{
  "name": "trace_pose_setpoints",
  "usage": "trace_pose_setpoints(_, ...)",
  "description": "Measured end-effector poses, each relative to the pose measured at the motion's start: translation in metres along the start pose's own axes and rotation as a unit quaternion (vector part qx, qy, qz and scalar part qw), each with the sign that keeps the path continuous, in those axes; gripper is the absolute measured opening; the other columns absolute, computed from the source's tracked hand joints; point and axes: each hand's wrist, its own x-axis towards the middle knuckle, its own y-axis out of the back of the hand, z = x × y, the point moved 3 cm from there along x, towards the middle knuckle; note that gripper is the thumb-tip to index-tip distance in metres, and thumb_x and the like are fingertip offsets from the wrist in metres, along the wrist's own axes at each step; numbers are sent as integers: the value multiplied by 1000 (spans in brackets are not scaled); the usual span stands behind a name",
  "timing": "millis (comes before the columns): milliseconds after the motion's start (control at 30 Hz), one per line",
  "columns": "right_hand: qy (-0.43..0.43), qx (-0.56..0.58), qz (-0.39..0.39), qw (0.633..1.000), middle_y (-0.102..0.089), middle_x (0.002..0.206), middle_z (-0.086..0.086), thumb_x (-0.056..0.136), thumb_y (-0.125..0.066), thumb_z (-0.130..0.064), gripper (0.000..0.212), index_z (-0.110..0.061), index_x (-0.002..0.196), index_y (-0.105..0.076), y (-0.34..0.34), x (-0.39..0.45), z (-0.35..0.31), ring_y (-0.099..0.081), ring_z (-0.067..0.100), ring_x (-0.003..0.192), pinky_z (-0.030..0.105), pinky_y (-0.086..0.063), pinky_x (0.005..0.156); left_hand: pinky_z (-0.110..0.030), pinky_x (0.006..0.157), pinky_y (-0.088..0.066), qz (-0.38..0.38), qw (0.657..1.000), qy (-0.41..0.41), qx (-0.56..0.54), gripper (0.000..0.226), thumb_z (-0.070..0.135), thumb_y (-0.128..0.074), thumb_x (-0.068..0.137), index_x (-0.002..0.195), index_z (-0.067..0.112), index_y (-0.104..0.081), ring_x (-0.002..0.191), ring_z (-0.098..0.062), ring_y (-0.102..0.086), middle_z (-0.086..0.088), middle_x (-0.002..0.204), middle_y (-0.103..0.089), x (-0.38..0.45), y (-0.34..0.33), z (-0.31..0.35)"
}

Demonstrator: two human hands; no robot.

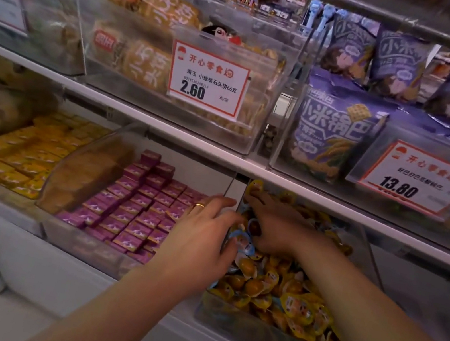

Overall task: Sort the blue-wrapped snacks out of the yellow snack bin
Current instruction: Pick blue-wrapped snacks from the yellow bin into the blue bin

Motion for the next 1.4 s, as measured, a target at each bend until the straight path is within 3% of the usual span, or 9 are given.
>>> trace_pose_setpoints(267,13,-15,30,999,-33,151,3,79,-56,-62,81,-29,148,-31,-8,1,2,-48,28,128,39,-42,93,-42,106,-40,9,1000,-15,26,30,30,-57,88,118,29,-63,137,-24,-41,2,142,-49,4,-2,2)
trace_pose_setpoints(400,21,-66,28,997,-40,147,7,80,-59,-54,76,-20,145,-37,-4,5,-5,-56,30,116,37,-47,82,-61,117,-14,-3,980,-39,193,28,30,-54,88,109,29,-73,151,-35,-13,-8,151,-43,6,-3,15)
trace_pose_setpoints(500,47,-55,41,996,-57,131,4,80,-61,-45,70,-20,141,-39,2,0,-9,-62,27,103,33,-48,73,-65,118,-5,-12,961,-68,269,39,22,-40,84,100,15,-76,149,-40,-18,-17,150,-45,9,-9,37)
trace_pose_setpoints(633,89,-18,79,993,-61,122,-2,84,-57,-42,48,-29,130,-49,3,-12,-12,-57,23,109,36,-45,84,-53,118,-28,-53,945,-121,299,46,19,-33,80,81,18,-79,98,-28,-69,-10,93,-74,-2,-30,57)
trace_pose_setpoints(833,59,68,122,988,-63,117,-1,92,-56,-47,37,-29,124,-58,0,-21,1,-56,20,108,37,-47,86,-51,110,-41,-48,938,-122,319,37,15,-39,79,67,15,-75,59,-22,-66,-9,70,-71,-3,-39,55)
trace_pose_setpoints(967,13,127,147,981,-65,108,0,90,-59,-51,34,-31,117,-61,-1,-24,8,-59,20,101,37,-49,81,-51,108,-44,-63,947,-93,302,7,13,-75,60,56,15,-69,52,-21,-61,-8,64,-68,-2,-37,58)
trace_pose_setpoints(1133,-98,310,157,932,-62,121,-3,87,-70,-45,45,-26,127,-60,2,-43,26,-57,12,109,30,-46,93,-53,119,-24,-81,951,-60,293,20,15,-55,76,79,13,-74,83,-31,-66,-12,87,-67,1,-34,57)
trace_pose_setpoints(1267,-153,364,203,896,-60,110,-14,87,-72,-43,42,-30,126,-62,11,-76,29,-55,3,101,12,-41,80,-47,123,2,-89,963,-50,250,32,19,-57,79,107,24,-72,98,-24,-65,-2,104,-65,1,-33,51)
trace_pose_setpoints(1400,-144,439,281,841,-64,86,-29,87,-74,-30,19,-36,103,-65,28,-121,14,-59,-19,82,-3,-39,69,-47,119,-26,50,999,-17,15,21,18,-69,86,102,29,-75,87,-6,-65,12,92,-67,6,-16,55)
